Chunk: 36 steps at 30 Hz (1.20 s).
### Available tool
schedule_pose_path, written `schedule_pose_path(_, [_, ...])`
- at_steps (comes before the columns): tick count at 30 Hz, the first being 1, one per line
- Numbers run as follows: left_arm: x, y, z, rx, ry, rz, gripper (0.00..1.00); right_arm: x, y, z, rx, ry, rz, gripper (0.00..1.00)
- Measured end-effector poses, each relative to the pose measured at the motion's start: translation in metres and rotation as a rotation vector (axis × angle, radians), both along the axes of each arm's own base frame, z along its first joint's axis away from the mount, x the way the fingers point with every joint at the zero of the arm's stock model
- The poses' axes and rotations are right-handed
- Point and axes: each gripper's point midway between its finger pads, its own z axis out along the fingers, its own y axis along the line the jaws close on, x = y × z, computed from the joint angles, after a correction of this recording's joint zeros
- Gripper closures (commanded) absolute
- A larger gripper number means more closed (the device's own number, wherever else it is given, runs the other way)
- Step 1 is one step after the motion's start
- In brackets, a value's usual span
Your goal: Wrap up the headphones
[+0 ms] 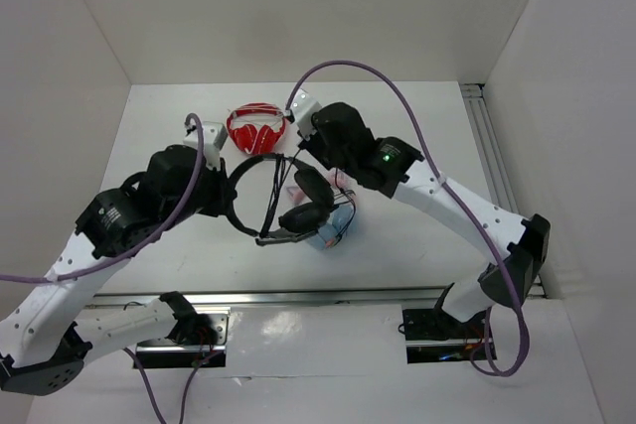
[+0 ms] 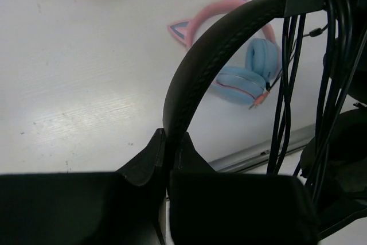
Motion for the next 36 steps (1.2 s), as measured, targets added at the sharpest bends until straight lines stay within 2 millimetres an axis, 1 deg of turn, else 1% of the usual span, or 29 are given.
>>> schedule_pose_path(1, [0.002, 0.003, 0.005, -0.001, -0.014, 0.018, 1.00, 0.006, 0.003, -0.004, 0.018, 0.022, 0.022, 0.97])
schedule_pose_path(3, [0.001, 0.009, 0.006, 0.015, -0.012, 0.035, 1.00, 0.007, 0.016, -0.005, 0.074, 0.051, 0.104, 0.92])
schedule_pose_path(5, [-0.007, 0.011, 0.010, 0.014, 0.004, 0.015, 1.00, 0.005, 0.033, 0.004, 0.151, 0.054, 0.188, 0.90])
schedule_pose_path(6, [-0.012, 0.011, 0.018, 0.000, 0.001, 0.000, 1.00, 0.003, 0.042, 0.009, 0.203, 0.055, 0.232, 0.88])
schedule_pose_path(8, [-0.024, 0.008, 0.039, -0.045, -0.018, -0.057, 1.00, 0.006, 0.056, 0.018, 0.307, 0.052, 0.299, 0.80])
schedule_pose_path(9, [-0.031, 0.006, 0.052, -0.076, -0.035, -0.095, 1.00, 0.007, 0.060, 0.019, 0.346, 0.055, 0.322, 0.74])
schedule_pose_path(11, [-0.044, 0.003, 0.078, -0.137, -0.070, -0.152, 1.00, 0.006, 0.074, 0.018, 0.436, 0.075, 0.384, 0.72])
schedule_pose_path(12, [-0.048, 0.003, 0.092, -0.161, -0.093, -0.168, 1.00, 0.003, 0.084, 0.018, 0.484, 0.087, 0.430, 0.70])
schedule_pose_path(14, [-0.050, 0.006, 0.107, -0.180, -0.114, -0.160, 1.00, -0.005, 0.108, 0.017, 0.563, 0.106, 0.514, 0.61])
schedule_pose_path(16, [-0.055, 0.004, 0.122, -0.209, -0.130, -0.185, 1.00, -0.014, 0.135, 0.009, 0.637, 0.139, 0.589, 0.55])
schedule_pose_path(17, [-0.055, 0.003, 0.129, -0.220, -0.136, -0.187, 1.00, -0.017, 0.145, 0.001, 0.658, 0.157, 0.612, 0.54])
schedule_pose_path(19, [-0.053, 0.004, 0.133, -0.216, -0.137, -0.174, 1.00, -0.019, 0.165, -0.017, 0.697, 0.195, 0.646, 0.53])
schedule_pose_path(22, [-0.048, 0.006, 0.132, -0.204, -0.113, -0.129, 1.00, -0.019, 0.192, -0.056, 0.731, 0.278, 0.662, 0.52])
schedule_pose_path(24, [-0.044, 0.011, 0.131, -0.183, -0.097, -0.087, 1.00, -0.018, 0.204, -0.082, 0.743, 0.327, 0.659, 0.52])
schedule_pose_path(27, [-0.037, 0.016, 0.133, -0.165, -0.082, -0.021, 1.00, -0.015, 0.215, -0.111, 0.767, 0.376, 0.645, 0.52])
schedule_pose_path(28, [-0.035, 0.017, 0.134, -0.161, -0.081, -0.004, 1.00, -0.014, 0.216, -0.118, 0.776, 0.386, 0.640, 0.52])
schedule_pose_path(29, [-0.033, 0.018, 0.136, -0.166, -0.082, 0.013, 1.00, -0.014, 0.217, -0.124, 0.785, 0.395, 0.635, 0.52])
schedule_pose_path(31, [-0.033, 0.021, 0.137, -0.173, -0.082, 0.036, 1.00, -0.016, 0.216, -0.127, 0.802, 0.404, 0.632, 0.52])
schedule_pose_path(34, [-0.036, 0.027, 0.137, -0.188, -0.079, 0.065, 1.00, -0.016, 0.217, -0.119, 0.839, 0.379, 0.649, 0.52])
schedule_pose_path(36, [-0.038, 0.030, 0.135, -0.196, -0.074, 0.081, 1.00, -0.017, 0.216, -0.116, 0.856, 0.363, 0.659, 0.58])
